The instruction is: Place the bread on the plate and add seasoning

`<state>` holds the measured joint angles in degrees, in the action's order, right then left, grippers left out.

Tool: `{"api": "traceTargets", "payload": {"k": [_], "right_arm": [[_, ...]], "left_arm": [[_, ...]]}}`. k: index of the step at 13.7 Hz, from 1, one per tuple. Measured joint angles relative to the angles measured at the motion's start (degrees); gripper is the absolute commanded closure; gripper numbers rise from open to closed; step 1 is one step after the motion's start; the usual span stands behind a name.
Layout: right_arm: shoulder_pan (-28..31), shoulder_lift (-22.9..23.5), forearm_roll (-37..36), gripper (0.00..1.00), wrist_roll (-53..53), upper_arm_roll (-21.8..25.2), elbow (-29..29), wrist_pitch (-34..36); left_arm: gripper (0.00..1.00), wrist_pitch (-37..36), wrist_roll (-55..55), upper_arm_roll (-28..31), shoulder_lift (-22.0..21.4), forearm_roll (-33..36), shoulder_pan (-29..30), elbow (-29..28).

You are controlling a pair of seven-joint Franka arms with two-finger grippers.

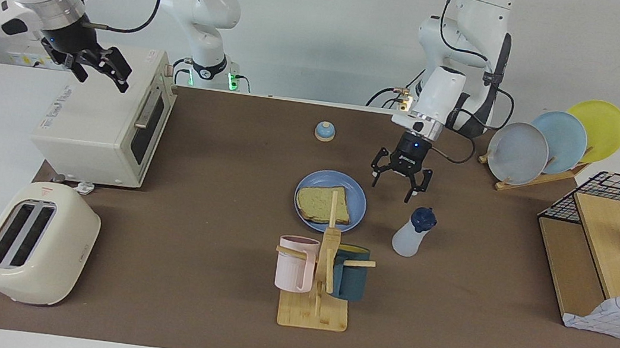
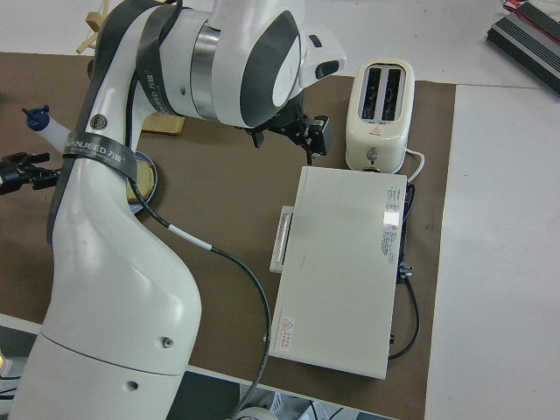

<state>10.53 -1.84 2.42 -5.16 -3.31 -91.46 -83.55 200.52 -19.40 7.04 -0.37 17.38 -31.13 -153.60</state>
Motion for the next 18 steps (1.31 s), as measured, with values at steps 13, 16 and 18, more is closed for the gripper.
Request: {"api": "traceTargets", "payload": {"k": [13,16,18], "right_arm": [[0.0,0.0,0.0,0.0,0.0,0.0,0.0,0.0],[0.0,0.0,0.0,0.0,0.0,0.0,0.0,0.0],[0.0,0.0,0.0,0.0,0.0,0.0,0.0,0.0]], "left_arm": [[0.0,-18.0,-11.0,-0.3,-3.6,0.0,-4.1,13.5],[0.0,-26.8,-11.1,-0.3,-4.5,0.0,-4.1,18.2],[0.0,-33.0,-11.1,-0.3,-4.7,0.0,-4.1,21.6]]}}
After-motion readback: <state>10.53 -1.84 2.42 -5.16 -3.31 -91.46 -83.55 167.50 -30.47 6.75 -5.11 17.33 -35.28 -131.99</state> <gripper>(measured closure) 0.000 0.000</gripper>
